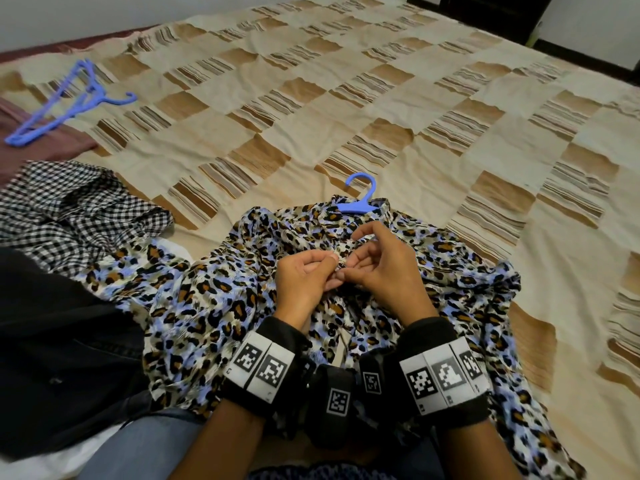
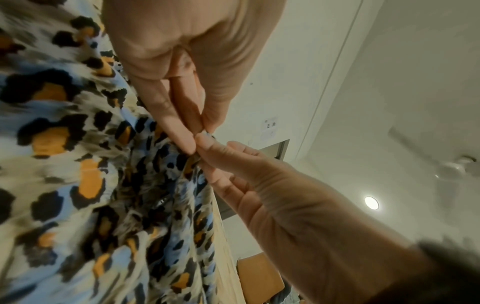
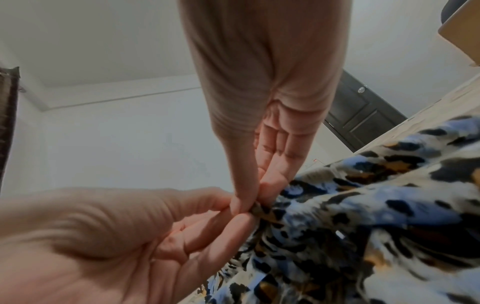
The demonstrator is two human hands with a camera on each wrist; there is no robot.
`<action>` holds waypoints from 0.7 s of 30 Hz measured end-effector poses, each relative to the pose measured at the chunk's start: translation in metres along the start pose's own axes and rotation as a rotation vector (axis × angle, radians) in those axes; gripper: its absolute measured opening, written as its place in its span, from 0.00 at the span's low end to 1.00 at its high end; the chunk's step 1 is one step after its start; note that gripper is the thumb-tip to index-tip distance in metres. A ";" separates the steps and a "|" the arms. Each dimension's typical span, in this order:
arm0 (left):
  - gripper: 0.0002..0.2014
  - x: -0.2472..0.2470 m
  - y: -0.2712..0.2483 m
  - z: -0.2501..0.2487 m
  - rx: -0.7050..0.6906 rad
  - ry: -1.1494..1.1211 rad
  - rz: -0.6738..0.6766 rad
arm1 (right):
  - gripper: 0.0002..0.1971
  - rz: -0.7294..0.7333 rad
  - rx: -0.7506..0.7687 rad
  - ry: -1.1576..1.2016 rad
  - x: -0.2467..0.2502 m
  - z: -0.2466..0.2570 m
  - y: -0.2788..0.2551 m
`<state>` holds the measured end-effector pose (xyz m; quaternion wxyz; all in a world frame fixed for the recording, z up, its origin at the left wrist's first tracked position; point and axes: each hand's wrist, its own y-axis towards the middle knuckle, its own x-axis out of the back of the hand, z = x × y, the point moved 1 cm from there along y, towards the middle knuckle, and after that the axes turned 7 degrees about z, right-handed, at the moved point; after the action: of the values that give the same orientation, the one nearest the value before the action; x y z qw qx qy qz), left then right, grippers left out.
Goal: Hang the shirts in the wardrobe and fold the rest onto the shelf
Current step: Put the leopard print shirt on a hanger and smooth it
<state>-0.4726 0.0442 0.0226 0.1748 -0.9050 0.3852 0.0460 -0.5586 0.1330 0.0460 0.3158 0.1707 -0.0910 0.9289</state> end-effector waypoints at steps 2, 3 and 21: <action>0.01 0.000 0.000 -0.001 0.010 -0.051 0.001 | 0.22 -0.011 -0.006 0.012 0.001 -0.001 0.000; 0.01 0.000 -0.001 -0.001 0.009 -0.064 0.000 | 0.22 -0.015 -0.009 0.014 0.001 -0.001 0.000; 0.01 0.000 -0.001 0.007 -0.093 0.248 0.024 | 0.13 0.123 0.131 -0.473 -0.001 -0.006 0.003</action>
<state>-0.4719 0.0471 0.0165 0.0832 -0.9061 0.4123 -0.0465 -0.5614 0.1314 0.0393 0.2166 0.3977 -0.1123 0.8845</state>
